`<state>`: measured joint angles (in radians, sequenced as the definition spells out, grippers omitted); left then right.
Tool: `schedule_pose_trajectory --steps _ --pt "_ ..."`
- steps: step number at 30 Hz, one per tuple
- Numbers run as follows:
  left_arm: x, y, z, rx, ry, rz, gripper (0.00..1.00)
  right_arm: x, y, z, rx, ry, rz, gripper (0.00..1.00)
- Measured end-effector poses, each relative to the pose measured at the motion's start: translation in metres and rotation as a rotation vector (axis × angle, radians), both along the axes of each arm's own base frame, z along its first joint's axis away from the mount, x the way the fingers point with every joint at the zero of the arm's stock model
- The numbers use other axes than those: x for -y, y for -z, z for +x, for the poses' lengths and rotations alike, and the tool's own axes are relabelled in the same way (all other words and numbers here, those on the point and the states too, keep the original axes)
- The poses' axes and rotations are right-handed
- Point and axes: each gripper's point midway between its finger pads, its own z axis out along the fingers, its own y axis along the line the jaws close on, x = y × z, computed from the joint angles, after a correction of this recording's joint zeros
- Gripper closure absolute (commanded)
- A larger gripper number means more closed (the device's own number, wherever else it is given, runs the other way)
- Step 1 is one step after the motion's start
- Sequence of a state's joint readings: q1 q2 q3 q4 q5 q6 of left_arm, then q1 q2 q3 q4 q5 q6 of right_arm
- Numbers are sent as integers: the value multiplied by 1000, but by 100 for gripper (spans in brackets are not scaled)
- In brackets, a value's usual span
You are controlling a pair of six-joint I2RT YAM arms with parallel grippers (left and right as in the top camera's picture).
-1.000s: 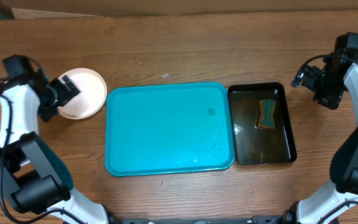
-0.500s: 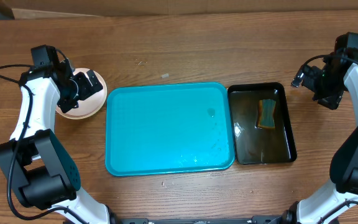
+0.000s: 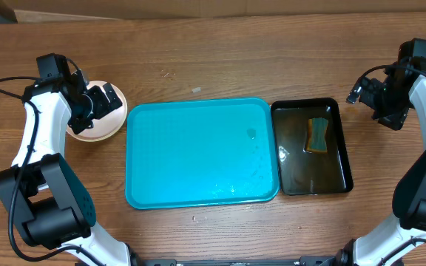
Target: Clean dirty plates on tray and stack at the side
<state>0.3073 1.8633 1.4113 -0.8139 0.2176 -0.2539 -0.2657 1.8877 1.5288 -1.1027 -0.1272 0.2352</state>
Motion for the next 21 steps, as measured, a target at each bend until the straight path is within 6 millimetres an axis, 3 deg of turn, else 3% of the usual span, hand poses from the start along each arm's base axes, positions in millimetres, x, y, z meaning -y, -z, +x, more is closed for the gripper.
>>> schedule_pose_trajectory --steps 5,8,12,15,17,21 --pt "0 0 0 0 0 0 0 0 -4 0 11 0 -3 0" --pt "0 0 0 0 0 0 0 -2 -29 -1 75 -3 -21 0" --pt "0 0 0 0 0 0 0 -9 -107 -9 280 -15 -74 0" --pt "0 0 0 0 0 0 0 -21 -182 -30 498 -34 -126 0" --pt "0 0 0 0 0 0 0 -33 -231 -53 650 -51 -158 0" --pt "0 0 0 0 0 0 0 -62 -300 -102 895 -108 -195 0"
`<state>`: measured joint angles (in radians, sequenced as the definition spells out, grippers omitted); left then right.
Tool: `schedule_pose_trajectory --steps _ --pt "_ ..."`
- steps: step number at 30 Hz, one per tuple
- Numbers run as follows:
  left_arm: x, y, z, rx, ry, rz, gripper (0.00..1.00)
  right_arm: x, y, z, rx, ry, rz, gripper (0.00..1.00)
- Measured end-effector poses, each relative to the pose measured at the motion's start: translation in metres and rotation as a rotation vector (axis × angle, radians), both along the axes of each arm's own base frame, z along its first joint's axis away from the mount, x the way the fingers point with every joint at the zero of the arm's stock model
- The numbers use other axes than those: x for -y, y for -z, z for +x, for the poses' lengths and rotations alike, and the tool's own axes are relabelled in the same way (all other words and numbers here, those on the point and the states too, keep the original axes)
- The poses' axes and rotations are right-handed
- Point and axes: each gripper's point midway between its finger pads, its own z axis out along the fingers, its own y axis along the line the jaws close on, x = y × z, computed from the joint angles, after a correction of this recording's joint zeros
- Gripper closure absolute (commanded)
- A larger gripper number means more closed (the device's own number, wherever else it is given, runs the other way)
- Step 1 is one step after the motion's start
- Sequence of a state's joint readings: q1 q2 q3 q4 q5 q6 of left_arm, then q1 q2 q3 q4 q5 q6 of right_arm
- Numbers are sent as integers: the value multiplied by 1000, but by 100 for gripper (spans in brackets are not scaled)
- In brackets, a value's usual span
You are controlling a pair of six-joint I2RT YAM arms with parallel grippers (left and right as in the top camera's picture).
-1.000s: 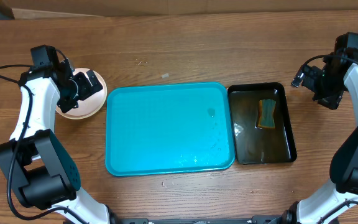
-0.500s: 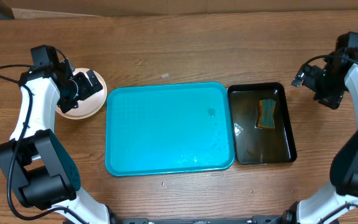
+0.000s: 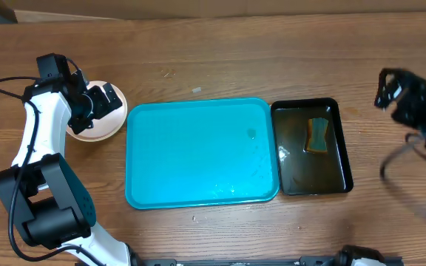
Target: Clean dirty plates on tray and stack at the side
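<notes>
A turquoise tray point(image 3: 202, 151) lies in the middle of the table with nothing on it but a few small marks. At the far left sit the cream plates point(image 3: 109, 127), and my left gripper point(image 3: 102, 100) hovers over them, fingers apart and holding nothing. My right arm shows only as a blurred dark shape at the right edge, and the right gripper point(image 3: 390, 92) is too smeared to read. A sponge point(image 3: 318, 134) floats in a black basin point(image 3: 344, 171) of water just right of the tray.
A cardboard box edge runs along the far side of the wooden table. The left arm's black cable loops near the left edge. The basin stands close against the tray's right side.
My right arm has swung toward the right edge and now appears motion-blurred. The left arm, plates, tray, basin and sponge have not moved.
</notes>
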<state>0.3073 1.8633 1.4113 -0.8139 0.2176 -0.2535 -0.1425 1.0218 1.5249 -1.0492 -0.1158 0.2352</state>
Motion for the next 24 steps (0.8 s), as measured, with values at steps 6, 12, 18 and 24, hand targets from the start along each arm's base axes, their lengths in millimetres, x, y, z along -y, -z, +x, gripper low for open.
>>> schedule_pose_trajectory --steps 6,12,18,24 --pt "0 0 0 0 0 0 0 -16 -81 -68 377 -16 -60 0" --pt "0 0 0 0 0 0 0 -19 -94 -112 679 -10 -77 0" --pt "0 0 0 0 0 0 0 -27 -17 -92 726 -64 -70 0" --pt "0 0 0 0 0 0 0 -34 57 -69 752 -112 -66 0"
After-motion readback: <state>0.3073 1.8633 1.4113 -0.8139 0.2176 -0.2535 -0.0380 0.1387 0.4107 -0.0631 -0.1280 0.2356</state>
